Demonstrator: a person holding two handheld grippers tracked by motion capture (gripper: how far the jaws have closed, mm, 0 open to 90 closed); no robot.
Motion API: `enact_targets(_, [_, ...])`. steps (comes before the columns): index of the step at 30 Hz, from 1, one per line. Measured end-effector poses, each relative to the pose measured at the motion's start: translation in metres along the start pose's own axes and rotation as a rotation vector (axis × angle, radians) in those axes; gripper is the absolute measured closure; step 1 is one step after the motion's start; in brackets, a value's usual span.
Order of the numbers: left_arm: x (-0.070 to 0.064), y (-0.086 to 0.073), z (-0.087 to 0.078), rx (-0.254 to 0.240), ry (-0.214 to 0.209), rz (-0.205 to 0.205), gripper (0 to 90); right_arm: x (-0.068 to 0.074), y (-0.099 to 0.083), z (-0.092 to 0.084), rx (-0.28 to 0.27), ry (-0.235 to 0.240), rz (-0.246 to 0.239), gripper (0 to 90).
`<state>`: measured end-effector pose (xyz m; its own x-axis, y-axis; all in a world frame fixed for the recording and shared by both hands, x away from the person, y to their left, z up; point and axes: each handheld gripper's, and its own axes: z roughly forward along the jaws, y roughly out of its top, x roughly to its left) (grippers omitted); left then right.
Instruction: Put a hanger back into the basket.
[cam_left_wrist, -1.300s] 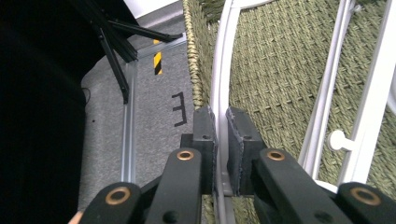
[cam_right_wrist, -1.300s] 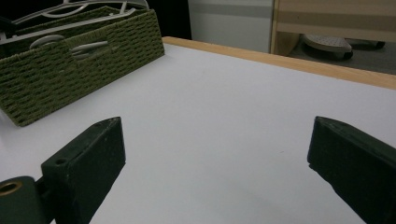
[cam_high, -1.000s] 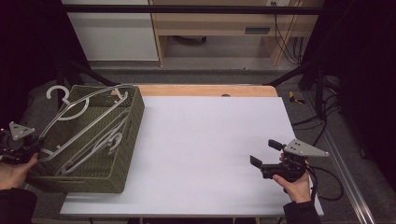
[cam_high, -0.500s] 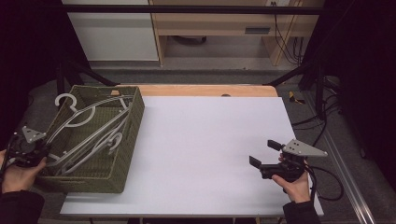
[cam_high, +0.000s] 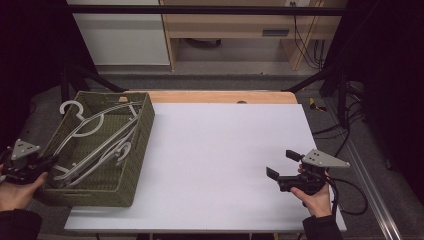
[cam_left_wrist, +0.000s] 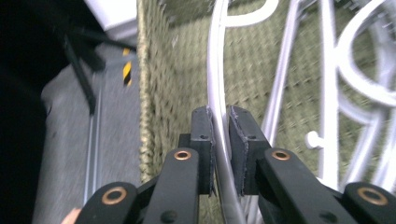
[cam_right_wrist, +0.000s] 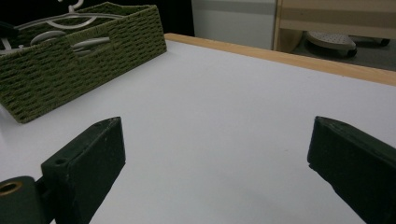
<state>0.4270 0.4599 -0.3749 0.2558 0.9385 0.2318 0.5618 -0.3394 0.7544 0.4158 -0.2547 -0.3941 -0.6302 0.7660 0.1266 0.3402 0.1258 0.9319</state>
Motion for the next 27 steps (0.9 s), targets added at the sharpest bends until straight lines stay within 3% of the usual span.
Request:
enact_targets(2, [-0.002,-0.001,-0.004,-0.03,-0.008,0.031,79.6,0.0,0.0,0.0,0.002,0.001,-0.005,4.4])
enact_targets(4, [-0.005,-0.001,-0.005,-0.027,-0.009,0.048,79.0,0.0,0.0,0.0,0.001,0.004,-0.005,4.4])
enact_targets(11, [-0.012,-0.002,-0.012,-0.069,-0.026,0.019,78.6,0.0,0.001,-0.002,-0.007,-0.001,-0.001,4.5])
enact_targets(13, [-0.014,-0.001,-0.016,-0.085,-0.058,-0.001,78.1,0.0,0.001,-0.001,-0.006,-0.002,-0.002,4.5])
enact_targets(15, [-0.016,0.0,-0.02,-0.103,-0.12,-0.007,77.6,0.0,0.001,-0.001,-0.006,0.0,-0.003,4.5])
enact_targets(17, [-0.023,0.002,-0.022,-0.089,-0.113,0.031,77.0,0.0,0.001,-0.002,-0.008,-0.001,-0.003,4.5])
enact_targets(23, [-0.037,0.008,-0.025,-0.035,-0.15,0.109,75.6,0.0,0.002,-0.003,-0.011,0.001,-0.005,4.5])
enact_targets(26, [-0.043,0.011,-0.024,0.019,-0.109,0.167,75.8,0.001,0.001,-0.003,-0.009,0.003,-0.005,4.5])
enact_targets(27, [-0.043,0.011,-0.022,0.037,-0.097,0.168,76.0,0.001,0.002,-0.003,-0.011,0.002,-0.007,4.5])
